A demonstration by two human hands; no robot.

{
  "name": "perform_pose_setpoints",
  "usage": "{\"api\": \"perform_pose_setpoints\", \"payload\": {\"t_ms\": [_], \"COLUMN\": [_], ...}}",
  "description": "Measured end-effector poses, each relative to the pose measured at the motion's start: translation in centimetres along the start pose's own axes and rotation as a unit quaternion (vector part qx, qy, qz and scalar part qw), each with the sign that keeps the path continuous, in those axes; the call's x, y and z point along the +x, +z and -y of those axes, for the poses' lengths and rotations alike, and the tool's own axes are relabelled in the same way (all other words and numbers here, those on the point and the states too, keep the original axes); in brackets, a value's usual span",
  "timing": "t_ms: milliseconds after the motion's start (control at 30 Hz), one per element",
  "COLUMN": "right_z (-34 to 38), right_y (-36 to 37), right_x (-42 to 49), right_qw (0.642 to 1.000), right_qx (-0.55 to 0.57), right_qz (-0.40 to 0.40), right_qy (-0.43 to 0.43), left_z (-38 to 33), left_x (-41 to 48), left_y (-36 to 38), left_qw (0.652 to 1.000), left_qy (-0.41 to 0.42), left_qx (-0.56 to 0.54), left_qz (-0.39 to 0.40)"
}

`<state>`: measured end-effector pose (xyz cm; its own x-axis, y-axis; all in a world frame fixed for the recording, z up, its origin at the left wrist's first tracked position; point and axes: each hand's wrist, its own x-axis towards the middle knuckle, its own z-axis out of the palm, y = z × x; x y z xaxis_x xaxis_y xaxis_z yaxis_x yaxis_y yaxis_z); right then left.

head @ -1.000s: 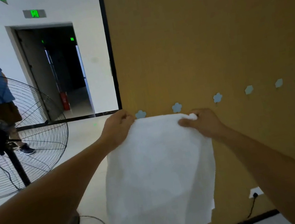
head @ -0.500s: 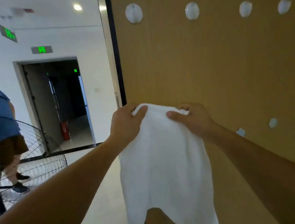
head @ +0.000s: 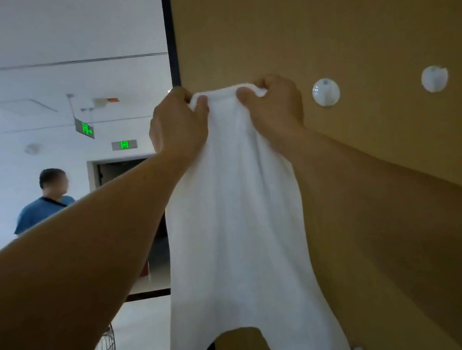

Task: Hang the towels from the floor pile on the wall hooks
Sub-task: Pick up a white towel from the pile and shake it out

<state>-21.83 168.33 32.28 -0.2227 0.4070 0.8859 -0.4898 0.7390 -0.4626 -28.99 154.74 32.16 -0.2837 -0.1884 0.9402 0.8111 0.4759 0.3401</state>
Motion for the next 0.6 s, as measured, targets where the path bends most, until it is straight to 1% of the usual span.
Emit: {"api": "perform_pose_setpoints", "payload": {"t_ms": [133,233,300,400,500,533,567,600], "right_z": [0.7,0.3,0.1,0.1,0.2,0.2,0.5,0.7], "right_y": [1.0,1.0,0.9,0.8,0.8,0.8,0.9,1.0], "right_x": [2.8,3.6,3.5,2.6,1.7,1.5,1.5,1.4], "right_qw": [0.999,0.996,0.994,0.991,0.989,0.988,0.986,0.985], "right_qx": [-0.042,-0.074,-0.086,-0.092,-0.053,-0.049,-0.054,-0.075], "right_qz": [-0.003,0.032,0.052,0.066,0.092,0.103,0.112,0.114], "right_qy": [0.007,0.032,0.051,0.073,0.102,0.107,0.109,0.105], "left_z": [0.1,0.5,0.8,0.8,0.3,-0.1,-0.2,-0.5], "left_x": [2.5,2.9,3.0,2.9,2.6,2.5,2.5,2.5], "left_y": [0.6,0.7,0.4,-0.3,-1.2,-1.5,-1.7,-1.7], "left_qw": [1.000,0.998,0.997,0.988,0.954,0.945,0.943,0.945], "left_qy": [-0.003,0.006,-0.017,-0.095,-0.200,-0.206,-0.182,-0.137], "left_qx": [0.027,0.061,0.050,0.018,-0.020,-0.010,0.022,0.067], "left_qz": [0.004,0.024,0.051,0.123,0.224,0.255,0.279,0.288]}}
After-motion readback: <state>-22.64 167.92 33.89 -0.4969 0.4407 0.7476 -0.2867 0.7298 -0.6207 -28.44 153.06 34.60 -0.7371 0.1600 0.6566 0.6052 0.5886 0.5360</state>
